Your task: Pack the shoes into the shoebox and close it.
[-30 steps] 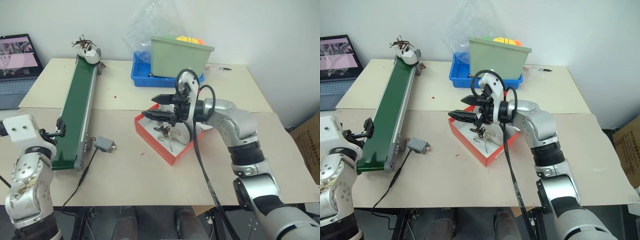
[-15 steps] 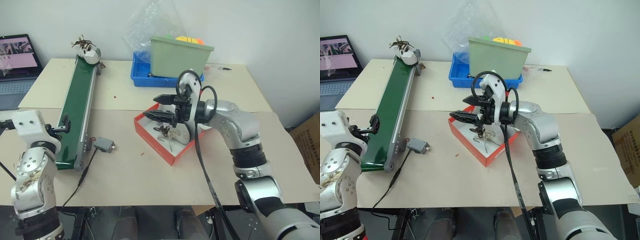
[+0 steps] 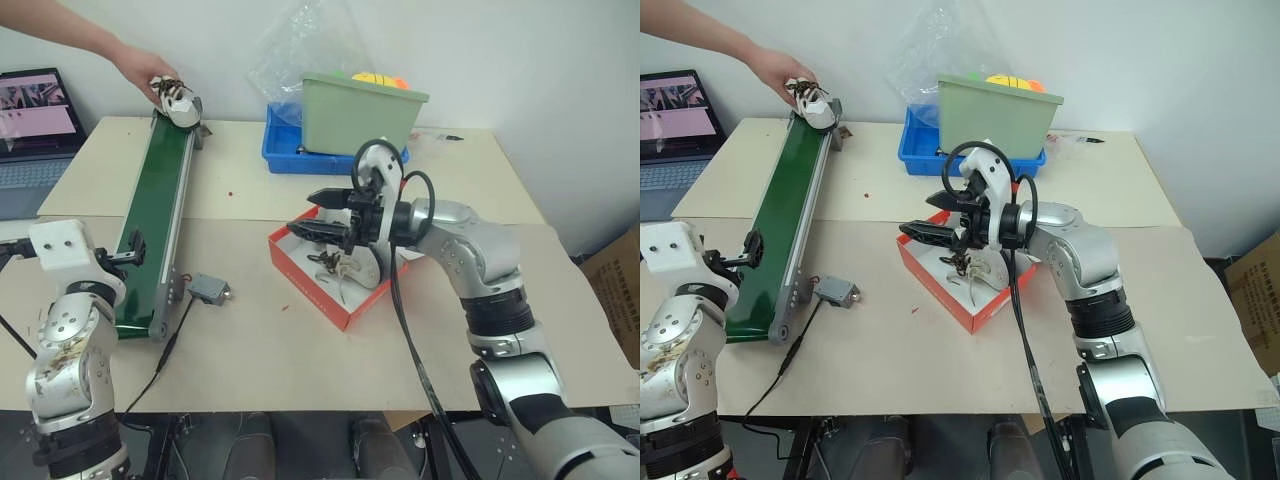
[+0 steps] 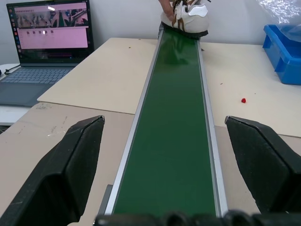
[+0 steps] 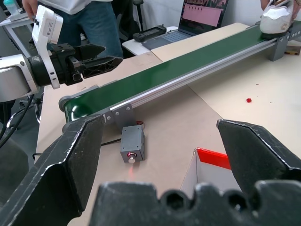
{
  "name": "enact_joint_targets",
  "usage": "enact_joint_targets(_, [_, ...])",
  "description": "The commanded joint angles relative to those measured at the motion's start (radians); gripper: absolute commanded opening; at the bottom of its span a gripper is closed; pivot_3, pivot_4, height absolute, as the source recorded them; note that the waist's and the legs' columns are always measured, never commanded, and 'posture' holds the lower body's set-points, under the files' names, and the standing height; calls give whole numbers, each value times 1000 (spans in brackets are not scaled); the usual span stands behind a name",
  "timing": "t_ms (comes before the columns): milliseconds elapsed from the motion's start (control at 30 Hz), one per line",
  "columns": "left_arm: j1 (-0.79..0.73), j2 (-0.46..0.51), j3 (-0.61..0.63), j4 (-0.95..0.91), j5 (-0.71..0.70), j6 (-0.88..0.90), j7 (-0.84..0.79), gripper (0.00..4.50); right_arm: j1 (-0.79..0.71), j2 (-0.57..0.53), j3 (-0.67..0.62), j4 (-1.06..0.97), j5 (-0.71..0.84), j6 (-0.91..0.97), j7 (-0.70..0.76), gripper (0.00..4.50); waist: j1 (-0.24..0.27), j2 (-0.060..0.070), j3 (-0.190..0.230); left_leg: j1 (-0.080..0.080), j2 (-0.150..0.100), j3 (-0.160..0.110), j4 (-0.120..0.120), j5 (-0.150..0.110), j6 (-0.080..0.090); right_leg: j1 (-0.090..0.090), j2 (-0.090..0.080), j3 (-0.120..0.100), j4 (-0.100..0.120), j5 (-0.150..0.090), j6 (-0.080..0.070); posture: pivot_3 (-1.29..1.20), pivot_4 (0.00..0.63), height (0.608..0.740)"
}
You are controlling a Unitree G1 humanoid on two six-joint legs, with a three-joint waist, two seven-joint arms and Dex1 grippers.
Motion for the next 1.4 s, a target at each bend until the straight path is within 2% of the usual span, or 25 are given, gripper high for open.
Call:
enact_joint_targets(33, [-8, 0, -8, -26, 13, -32, 4, 4408, -12, 1, -16, -45, 15, -1, -1, 4500, 0, 0, 0, 0, 0, 0, 0, 0, 0, 0, 0, 0, 0, 0, 0, 0, 150, 740])
enact_joint_targets(633, [0, 19, 15, -17, 9, -40, -5, 4408, -14, 3, -13, -36, 10, -2, -6, 4500, 0, 0, 0, 0, 0, 0, 0, 0, 0, 0, 0, 0, 0, 0, 0, 0, 150, 740])
enact_joint_targets(833, [20, 90, 69, 85, 11, -115, -66, 4408, -15, 3, -10, -25, 5, -5, -7, 4500, -3, 0, 0, 0, 0, 0, 0, 0, 0, 0, 0, 0, 0, 0, 0, 0, 150, 740])
enact_joint_targets(1067, [30, 135, 67, 207, 4, -217, -160, 4408, -15, 5, -10, -33, 9, 2, -12, 4500, 2, 0, 0, 0, 0, 0, 0, 0, 0, 0, 0, 0, 0, 0, 0, 0, 150, 740])
enact_joint_targets(1400, [4, 117, 29, 310, -19, -316, -246, 4408, 1, 2, -13, -65, 17, 23, -27, 4500, 1, 0, 0, 0, 0, 0, 0, 0, 0, 0, 0, 0, 0, 0, 0, 0, 150, 740])
